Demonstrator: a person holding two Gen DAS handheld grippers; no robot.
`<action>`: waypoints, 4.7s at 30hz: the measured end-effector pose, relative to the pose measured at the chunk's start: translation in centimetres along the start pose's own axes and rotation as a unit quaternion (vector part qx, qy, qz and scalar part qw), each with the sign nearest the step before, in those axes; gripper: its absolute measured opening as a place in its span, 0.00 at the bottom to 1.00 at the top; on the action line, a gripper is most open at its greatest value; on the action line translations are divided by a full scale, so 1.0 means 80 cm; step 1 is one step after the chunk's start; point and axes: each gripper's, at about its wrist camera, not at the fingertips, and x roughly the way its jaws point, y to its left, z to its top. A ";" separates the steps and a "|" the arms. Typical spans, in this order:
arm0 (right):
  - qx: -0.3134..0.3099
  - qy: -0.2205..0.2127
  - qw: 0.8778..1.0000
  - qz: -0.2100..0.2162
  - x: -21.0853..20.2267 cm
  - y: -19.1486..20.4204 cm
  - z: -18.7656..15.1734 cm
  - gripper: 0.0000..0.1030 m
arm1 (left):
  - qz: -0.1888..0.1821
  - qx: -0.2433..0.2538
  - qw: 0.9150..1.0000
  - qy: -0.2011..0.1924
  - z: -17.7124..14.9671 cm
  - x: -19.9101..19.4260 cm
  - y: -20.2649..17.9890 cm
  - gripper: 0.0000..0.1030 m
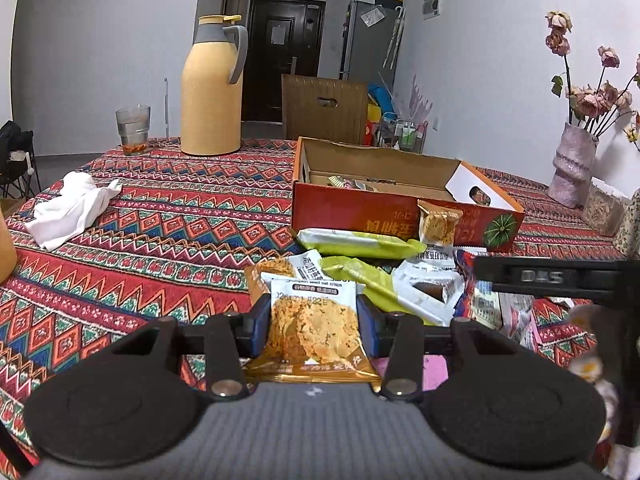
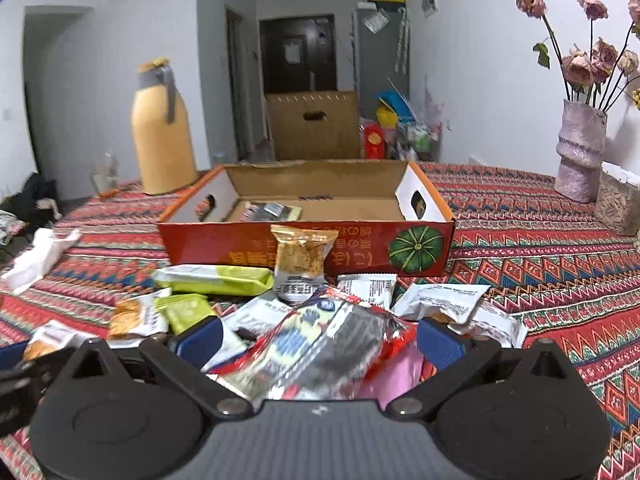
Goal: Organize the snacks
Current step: 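Grasp the silver foil snack bag with the right gripper, then carry the cookie pack and foil bag over the box and release both, then withdraw both grippers from the box toward the remaining snacks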
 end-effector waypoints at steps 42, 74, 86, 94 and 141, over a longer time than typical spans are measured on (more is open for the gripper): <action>0.017 -0.015 1.000 0.017 -0.005 -0.044 -0.006 0.49 | -0.010 0.004 1.000 -0.005 0.030 0.023 -0.012 0.43; 0.023 -0.070 0.997 0.033 0.103 -0.063 0.150 0.49 | 0.016 0.014 0.999 -0.028 0.188 0.145 -0.052 0.43; 0.040 -0.055 0.998 0.012 0.181 -0.075 0.164 0.49 | 0.040 0.000 0.999 -0.015 0.197 0.240 -0.055 0.43; 0.042 -0.033 0.999 0.010 0.210 -0.077 0.154 0.49 | 0.041 -0.002 0.999 0.011 0.185 0.270 -0.041 0.43; 0.025 -0.111 0.993 0.008 0.079 -0.081 0.157 1.00 | 0.050 -0.038 0.996 -0.056 0.197 0.142 -0.010 1.00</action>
